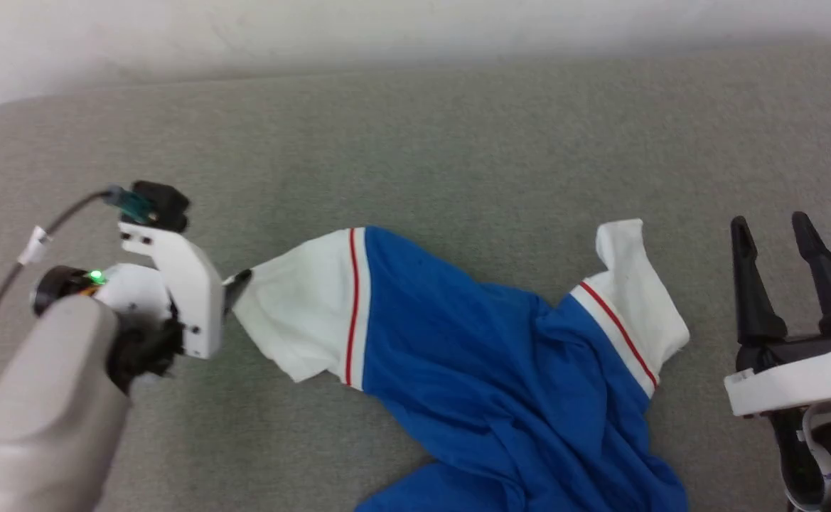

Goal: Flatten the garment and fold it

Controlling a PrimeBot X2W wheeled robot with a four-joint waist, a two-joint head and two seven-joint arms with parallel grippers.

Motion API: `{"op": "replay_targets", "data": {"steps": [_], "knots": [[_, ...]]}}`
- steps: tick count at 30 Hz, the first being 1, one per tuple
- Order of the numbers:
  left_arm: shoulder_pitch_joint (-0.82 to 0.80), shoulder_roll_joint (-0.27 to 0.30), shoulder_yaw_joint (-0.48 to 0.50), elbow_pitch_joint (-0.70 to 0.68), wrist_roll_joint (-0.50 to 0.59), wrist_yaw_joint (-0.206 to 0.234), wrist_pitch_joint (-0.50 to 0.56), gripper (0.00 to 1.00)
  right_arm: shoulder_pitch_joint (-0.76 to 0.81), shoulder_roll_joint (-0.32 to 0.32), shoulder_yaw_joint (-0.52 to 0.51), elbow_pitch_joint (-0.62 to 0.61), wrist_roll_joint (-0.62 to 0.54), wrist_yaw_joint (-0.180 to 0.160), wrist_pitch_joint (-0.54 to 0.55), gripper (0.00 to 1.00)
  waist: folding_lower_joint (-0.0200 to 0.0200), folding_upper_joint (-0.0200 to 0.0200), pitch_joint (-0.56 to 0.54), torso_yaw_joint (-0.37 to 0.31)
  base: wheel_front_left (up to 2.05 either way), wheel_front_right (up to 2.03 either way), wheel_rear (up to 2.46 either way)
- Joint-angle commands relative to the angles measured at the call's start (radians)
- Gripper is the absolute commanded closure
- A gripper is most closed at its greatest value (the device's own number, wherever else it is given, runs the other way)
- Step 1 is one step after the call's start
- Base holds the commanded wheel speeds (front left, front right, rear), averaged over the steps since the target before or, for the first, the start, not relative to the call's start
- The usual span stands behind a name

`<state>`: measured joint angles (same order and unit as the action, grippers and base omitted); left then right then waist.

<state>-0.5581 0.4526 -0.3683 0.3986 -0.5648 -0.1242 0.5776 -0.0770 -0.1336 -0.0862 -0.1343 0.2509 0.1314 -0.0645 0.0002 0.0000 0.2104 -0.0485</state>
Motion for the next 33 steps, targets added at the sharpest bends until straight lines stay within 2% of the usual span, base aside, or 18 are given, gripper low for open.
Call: {"op": "replay_targets", "data": {"steps": [1,5,13,21,22,23,24,29,33], "knots": [[-0.028,0.023,-0.003,0.026,-0.043,-0.006,0.044,0.00,-0.020,0.010,0.005,0.011,-0.008,-0.001,-0.011,0.00,-0.0002,0.0000,0.062,-0.066,0.00,0.00,0.00],[-0.075,0.076,-0.044,0.058,-0.101,-0.006,0.146,0.00,-0.040,0.025,0.002,0.034,-0.001,-0.001,-0.035,0.00,-0.0002,0.0000,0.083,-0.092,0.00,0.00,0.00],[-0.090,0.126,-0.126,0.108,-0.115,-0.006,0.201,0.00,-0.050,0.041,-0.015,0.060,0.011,-0.001,-0.048,0.00,-0.0002,0.0000,0.107,-0.110,0.00,0.00,0.00],[-0.064,0.156,-0.205,0.108,-0.225,-0.006,0.414,0.00,-0.064,0.047,-0.041,0.052,0.009,-0.001,-0.037,0.00,-0.0002,0.0000,0.113,-0.100,0.00,0.00,0.00],[-0.063,0.158,-0.208,0.101,-0.233,-0.006,0.424,0.14,-0.065,0.048,-0.044,0.052,0.008,-0.001,-0.036,0.00,-0.0002,0.0000,0.113,-0.097,0.00,0.00,0.00],[-0.063,0.159,-0.207,0.096,-0.238,-0.006,0.422,0.60,-0.066,0.048,-0.045,0.052,0.006,-0.001,-0.035,0.00,-0.0002,0.0000,0.114,-0.094,0.00,0.00,0.00],[-0.061,0.156,-0.207,0.092,-0.246,-0.006,0.421,1.00,-0.068,0.049,-0.046,0.052,0.004,-0.001,-0.034,0.00,-0.0002,0.0000,0.114,-0.092,0.00,0.00,0.00],[-0.064,0.136,-0.187,0.081,-0.238,-0.003,0.311,1.00,-0.065,0.044,-0.044,0.051,-0.005,-0.001,-0.024,0.00,-0.0002,0.0000,0.113,-0.070,0.00,0.00,0.00],[-0.071,0.125,-0.166,0.074,-0.212,0.001,0.185,1.00,-0.061,0.012,-0.031,0.057,-0.007,-0.001,0.018,0.00,-0.0002,0.0000,0.100,-0.040,0.00,0.00,0.00]]}}
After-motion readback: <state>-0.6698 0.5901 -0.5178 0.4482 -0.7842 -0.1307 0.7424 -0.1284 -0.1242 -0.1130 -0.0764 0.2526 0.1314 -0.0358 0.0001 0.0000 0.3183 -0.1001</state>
